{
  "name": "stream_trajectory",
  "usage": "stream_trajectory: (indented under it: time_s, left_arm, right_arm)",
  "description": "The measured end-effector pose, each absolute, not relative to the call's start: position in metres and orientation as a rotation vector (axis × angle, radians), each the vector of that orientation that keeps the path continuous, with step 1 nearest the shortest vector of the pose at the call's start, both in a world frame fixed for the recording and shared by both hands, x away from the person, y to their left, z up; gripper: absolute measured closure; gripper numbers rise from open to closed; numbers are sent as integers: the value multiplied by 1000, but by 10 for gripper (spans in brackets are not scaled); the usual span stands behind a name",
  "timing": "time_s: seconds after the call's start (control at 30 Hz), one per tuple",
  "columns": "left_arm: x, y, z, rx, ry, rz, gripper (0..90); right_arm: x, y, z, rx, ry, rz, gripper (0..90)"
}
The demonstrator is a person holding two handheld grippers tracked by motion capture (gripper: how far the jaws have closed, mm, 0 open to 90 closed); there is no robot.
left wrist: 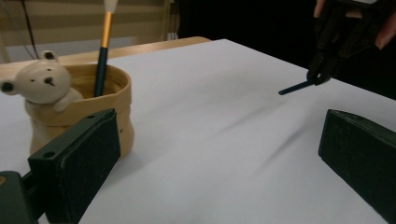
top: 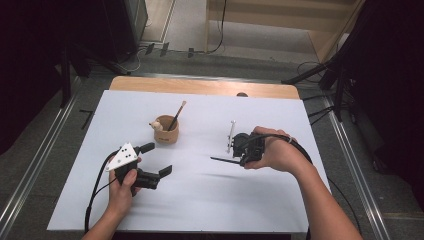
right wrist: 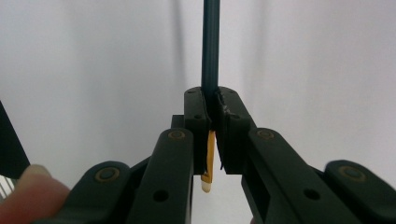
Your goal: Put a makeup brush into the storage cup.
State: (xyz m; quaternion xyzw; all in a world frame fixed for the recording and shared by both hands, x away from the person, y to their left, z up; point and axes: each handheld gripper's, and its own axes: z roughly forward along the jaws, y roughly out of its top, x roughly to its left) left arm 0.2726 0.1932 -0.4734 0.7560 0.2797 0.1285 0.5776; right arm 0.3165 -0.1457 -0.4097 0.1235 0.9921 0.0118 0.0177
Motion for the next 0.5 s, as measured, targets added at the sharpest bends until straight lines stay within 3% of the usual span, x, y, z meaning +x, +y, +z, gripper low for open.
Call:
stream_trajectory:
  time_s: [0.4,0.5]
  left_arm:
    - [269,184,-478,1781,547,187,1]
    - [267,181,-479,1791,529,185,51]
  right_arm:
    - [315,-122,-406,286,3085,51,849]
    - [315,-117,-404,252,3087,58,849]
